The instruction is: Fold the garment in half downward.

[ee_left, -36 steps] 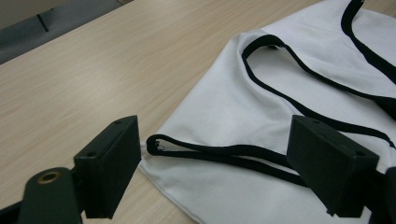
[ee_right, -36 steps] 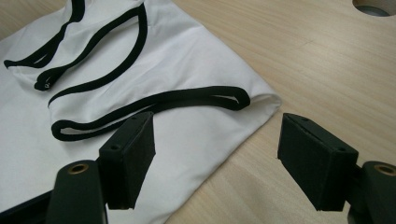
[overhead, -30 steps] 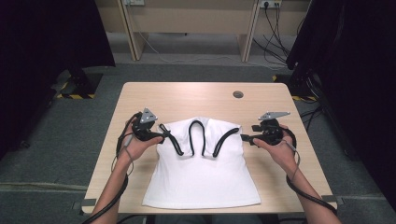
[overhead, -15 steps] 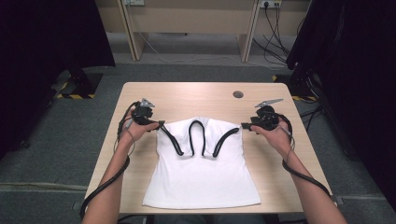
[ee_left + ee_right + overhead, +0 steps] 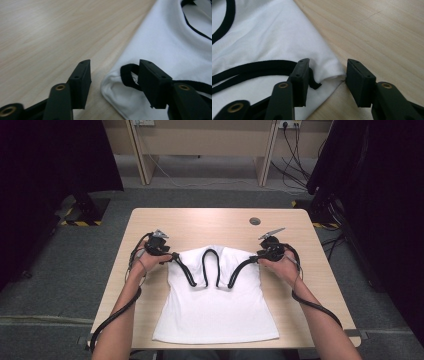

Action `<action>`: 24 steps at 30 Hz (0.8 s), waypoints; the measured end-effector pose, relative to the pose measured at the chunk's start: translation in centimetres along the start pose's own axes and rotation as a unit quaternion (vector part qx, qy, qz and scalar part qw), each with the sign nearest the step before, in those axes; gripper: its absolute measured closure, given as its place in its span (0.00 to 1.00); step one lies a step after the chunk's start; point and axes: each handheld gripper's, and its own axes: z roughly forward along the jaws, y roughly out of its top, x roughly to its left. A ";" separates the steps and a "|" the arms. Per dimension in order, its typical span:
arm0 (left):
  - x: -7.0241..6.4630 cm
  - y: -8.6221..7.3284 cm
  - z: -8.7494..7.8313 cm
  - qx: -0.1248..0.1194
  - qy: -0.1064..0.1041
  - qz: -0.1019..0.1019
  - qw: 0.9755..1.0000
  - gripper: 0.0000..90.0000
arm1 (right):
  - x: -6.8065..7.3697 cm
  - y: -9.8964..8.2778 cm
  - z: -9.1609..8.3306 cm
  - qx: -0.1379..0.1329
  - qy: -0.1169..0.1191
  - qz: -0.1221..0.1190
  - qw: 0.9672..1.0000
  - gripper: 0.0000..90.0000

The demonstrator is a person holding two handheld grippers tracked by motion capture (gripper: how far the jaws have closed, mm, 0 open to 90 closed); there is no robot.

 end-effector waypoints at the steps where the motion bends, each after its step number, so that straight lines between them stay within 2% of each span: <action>1: -0.1 -0.1 0.2 0.003 -0.004 0.002 1.000 0.55 | 0.0 -0.1 0.0 -0.003 0.002 0.001 1.000 0.66; 2: -0.1 -0.2 0.3 -0.001 -0.005 0.005 1.000 0.58 | 0.0 -0.2 0.0 -0.006 0.005 0.001 1.000 0.69; 4: 0.0 -0.1 0.4 -0.006 -0.011 -0.007 1.000 0.67 | -0.1 -0.3 0.0 -0.011 0.009 0.006 1.000 0.74; 8: 0.0 0.1 0.5 -0.005 -0.024 -0.014 1.000 0.84 | -0.1 -0.3 -0.2 -0.016 0.020 0.009 1.000 0.85; 10: 0.1 0.3 0.4 -0.013 -0.030 -0.023 0.999 0.88 | -0.3 -0.2 -0.4 -0.024 0.030 0.017 0.999 0.88; 13: 0.3 0.6 -0.2 -0.037 -0.040 -0.033 0.998 0.90 | -0.7 -0.1 -1.0 -0.036 0.043 0.029 0.998 0.89; 17: 0.5 1.4 -1.6 -0.081 -0.051 -0.048 0.994 0.90 | -1.5 -0.1 -1.9 -0.056 0.063 0.052 0.995 0.89; 19: 0.7 1.7 -2.3 -0.098 -0.054 -0.055 0.992 0.90 | -1.9 -0.1 -2.3 -0.068 0.076 0.064 0.993 0.89; 22: 1.0 2.2 -3.1 -0.108 -0.048 -0.056 0.991 0.90 | -2.5 0.0 -3.0 -0.087 0.096 0.086 0.988 0.89; 24: 1.1 2.4 -3.4 -0.113 -0.045 -0.056 0.991 0.90 | -2.8 0.1 -3.4 -0.097 0.104 0.092 0.986 0.90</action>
